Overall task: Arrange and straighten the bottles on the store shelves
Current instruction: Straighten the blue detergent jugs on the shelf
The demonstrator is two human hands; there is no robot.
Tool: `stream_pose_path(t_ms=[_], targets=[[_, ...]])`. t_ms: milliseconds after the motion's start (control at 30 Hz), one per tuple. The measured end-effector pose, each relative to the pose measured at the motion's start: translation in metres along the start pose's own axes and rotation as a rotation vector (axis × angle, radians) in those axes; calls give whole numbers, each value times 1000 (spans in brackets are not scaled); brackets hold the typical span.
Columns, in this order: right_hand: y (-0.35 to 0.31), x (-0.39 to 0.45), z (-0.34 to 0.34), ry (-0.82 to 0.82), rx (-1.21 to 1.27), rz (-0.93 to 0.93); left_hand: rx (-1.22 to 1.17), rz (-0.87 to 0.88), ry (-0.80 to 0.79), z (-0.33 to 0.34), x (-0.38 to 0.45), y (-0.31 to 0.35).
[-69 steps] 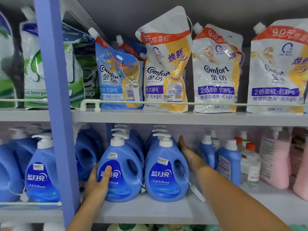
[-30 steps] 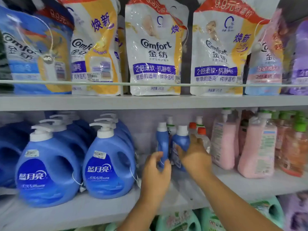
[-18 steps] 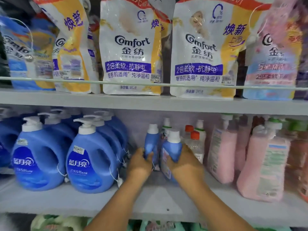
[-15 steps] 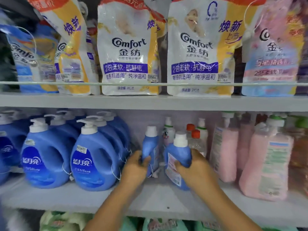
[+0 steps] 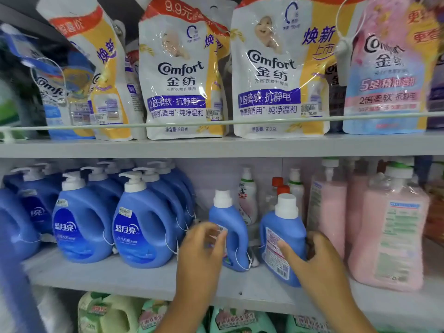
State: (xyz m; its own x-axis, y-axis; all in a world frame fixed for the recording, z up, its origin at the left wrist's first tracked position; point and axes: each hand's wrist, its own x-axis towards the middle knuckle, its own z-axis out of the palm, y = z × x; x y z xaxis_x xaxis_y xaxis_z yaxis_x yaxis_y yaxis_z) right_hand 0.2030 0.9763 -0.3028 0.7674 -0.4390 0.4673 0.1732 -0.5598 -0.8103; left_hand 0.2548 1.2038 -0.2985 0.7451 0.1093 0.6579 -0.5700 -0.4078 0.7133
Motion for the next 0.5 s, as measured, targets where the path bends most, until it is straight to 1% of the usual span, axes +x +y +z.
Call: stream_pose_path(t_ms=[33, 67, 133, 167, 200, 233, 333, 400, 433, 467, 500], targets=[[0, -3, 2, 12, -8, -12, 0, -38, 17, -4, 10, -3], [1, -5, 5, -13, 10, -15, -5, -109, -31, -5, 21, -8], [4, -9, 8, -107, 105, -4, -54, -264, -225, 0, 36, -17], [6, -9, 8, -146, 153, -6, -66, -293, -308, 4, 38, -20], [9, -7, 6, -182, 189, -24, -74, -302, -348, 10, 39, -24], [10, -4, 4, -229, 212, -46, -79, -308, -332, 17, 39, -28], [6, 17, -4, -448, 312, -83, -65, -338, -203, 34, 48, -28], [-6, 33, -5, -618, 359, -81, -30, -338, -187, 43, 60, -26], [-14, 38, -5, -676, 343, -74, -11, -333, -189, 46, 64, -27], [-21, 41, -4, -700, 301, -66, -4, -327, -192, 48, 67, -30], [-28, 41, -3, -685, 235, -69, -10, -320, -195, 48, 68, -34]])
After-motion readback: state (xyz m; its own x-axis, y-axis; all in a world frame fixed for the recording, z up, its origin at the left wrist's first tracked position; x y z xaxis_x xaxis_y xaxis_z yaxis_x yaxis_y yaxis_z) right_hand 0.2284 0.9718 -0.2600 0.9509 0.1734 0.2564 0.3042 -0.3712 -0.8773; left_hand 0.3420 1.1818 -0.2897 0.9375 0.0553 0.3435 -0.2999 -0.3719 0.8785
